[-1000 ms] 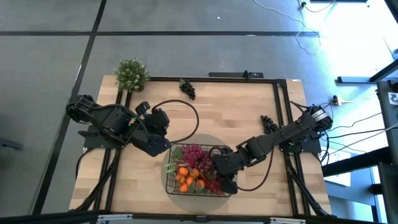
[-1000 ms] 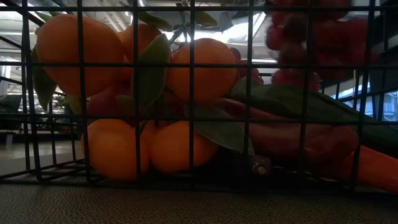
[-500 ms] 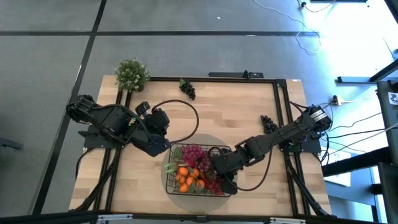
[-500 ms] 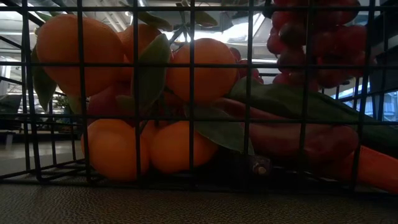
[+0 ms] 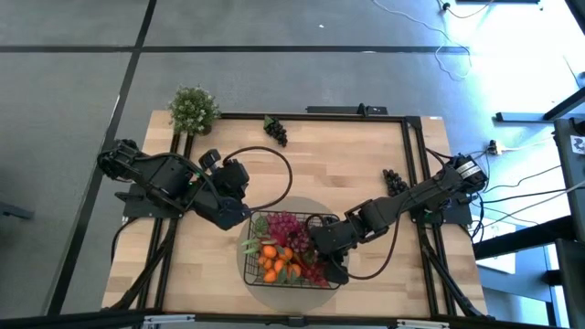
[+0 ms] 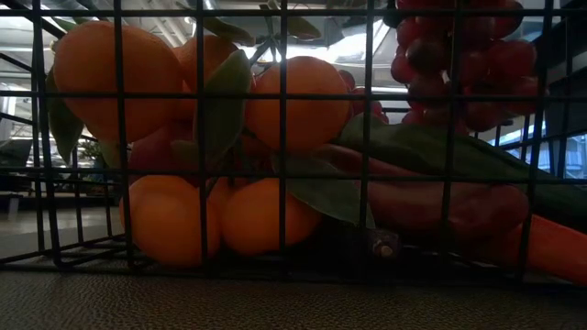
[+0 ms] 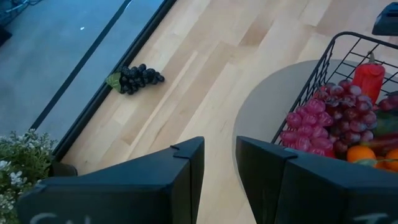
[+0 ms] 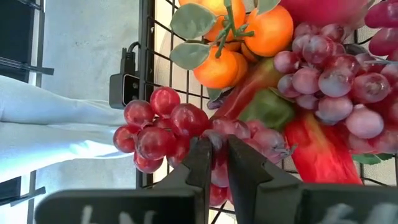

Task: Build produce basket
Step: Put the red grapes into the black wire basket

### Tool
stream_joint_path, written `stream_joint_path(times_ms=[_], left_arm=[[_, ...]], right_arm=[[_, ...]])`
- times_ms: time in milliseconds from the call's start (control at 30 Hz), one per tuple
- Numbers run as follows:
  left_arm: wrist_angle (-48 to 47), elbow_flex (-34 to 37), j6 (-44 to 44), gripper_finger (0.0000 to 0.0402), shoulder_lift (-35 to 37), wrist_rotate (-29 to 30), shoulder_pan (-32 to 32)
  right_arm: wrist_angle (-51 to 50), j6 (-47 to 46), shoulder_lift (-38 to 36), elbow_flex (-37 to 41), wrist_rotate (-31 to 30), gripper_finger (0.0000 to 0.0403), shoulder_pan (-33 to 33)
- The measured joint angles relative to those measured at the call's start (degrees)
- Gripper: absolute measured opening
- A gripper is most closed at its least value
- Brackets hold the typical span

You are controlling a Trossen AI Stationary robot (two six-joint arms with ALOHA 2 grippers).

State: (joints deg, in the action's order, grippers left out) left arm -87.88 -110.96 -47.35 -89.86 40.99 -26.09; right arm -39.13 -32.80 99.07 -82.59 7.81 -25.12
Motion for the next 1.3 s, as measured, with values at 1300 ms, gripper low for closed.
stream_joint_path(times_ms=[1300], left_arm=[[1.67,0.0,7.32,0.0082,0.0,-11.1,0.02]], right_arm=[[0.42,-8.68,-0.04,0.0,-1.51,0.0035,1.31]])
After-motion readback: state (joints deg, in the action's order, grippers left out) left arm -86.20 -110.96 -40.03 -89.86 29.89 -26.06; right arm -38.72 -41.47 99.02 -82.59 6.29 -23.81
